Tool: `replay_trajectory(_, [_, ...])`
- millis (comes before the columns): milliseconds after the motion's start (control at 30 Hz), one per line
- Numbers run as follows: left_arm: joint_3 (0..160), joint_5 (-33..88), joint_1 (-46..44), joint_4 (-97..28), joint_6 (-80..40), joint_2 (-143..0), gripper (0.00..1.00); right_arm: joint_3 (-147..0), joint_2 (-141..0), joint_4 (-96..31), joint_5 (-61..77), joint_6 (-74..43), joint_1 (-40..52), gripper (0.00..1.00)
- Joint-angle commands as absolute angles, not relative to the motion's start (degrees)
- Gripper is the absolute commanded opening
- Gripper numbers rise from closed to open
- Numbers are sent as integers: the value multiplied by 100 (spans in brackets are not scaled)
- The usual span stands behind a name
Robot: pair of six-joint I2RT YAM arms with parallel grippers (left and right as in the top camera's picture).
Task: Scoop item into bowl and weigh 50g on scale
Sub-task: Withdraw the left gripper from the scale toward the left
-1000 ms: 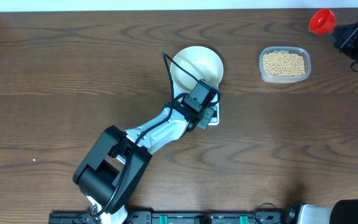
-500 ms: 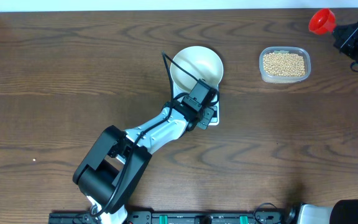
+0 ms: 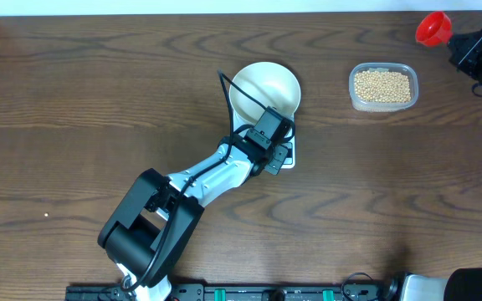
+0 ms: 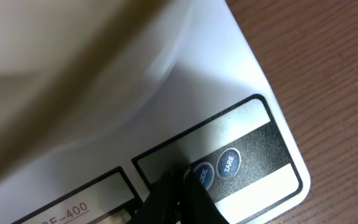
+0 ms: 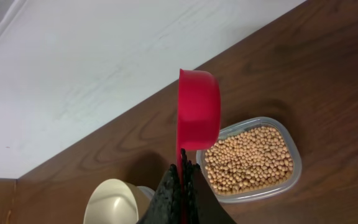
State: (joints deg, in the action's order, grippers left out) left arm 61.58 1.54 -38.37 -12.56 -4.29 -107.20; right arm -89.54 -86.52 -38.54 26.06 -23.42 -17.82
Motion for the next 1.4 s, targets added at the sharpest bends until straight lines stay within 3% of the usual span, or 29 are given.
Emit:
replay_trajectory(0, [5815, 189, -3859, -1562, -482, -11124, 7, -9118, -8650, -3861, 2648, -2261, -1780, 1])
replay_trajectory(267, [5771, 8, -3848, -1511, -320, -11008, 7, -9118, -8650, -3852, 2646, -2263, -1780, 1])
replay_trajectory(600, [6090, -115, -3527, -1894, -150, -9413, 7, -9118, -8650, -3824, 2646, -2263, -1780, 1])
replay_trajectory(900, [6088, -115, -2657, -2073, -150, -7979, 7, -9118, -8650, -3817, 2646, -2263, -1780, 1])
replay_trajectory(1100, [6088, -113, -1833, -2154, -202, -7780, 8, -9118, -8650, -3820, 2646, -2263, -1780, 1])
replay_trajectory(1233, [6088, -110, -1267, -2222, -751, -7784, 28, -9118, -8650, -3820, 2646, -2263, -1780, 1])
replay_trajectory(1367, [6088, -62, -1039, -2224, -1041, -7784, 35, -9118, -8652, -3815, 2639, -2263, -1780, 1])
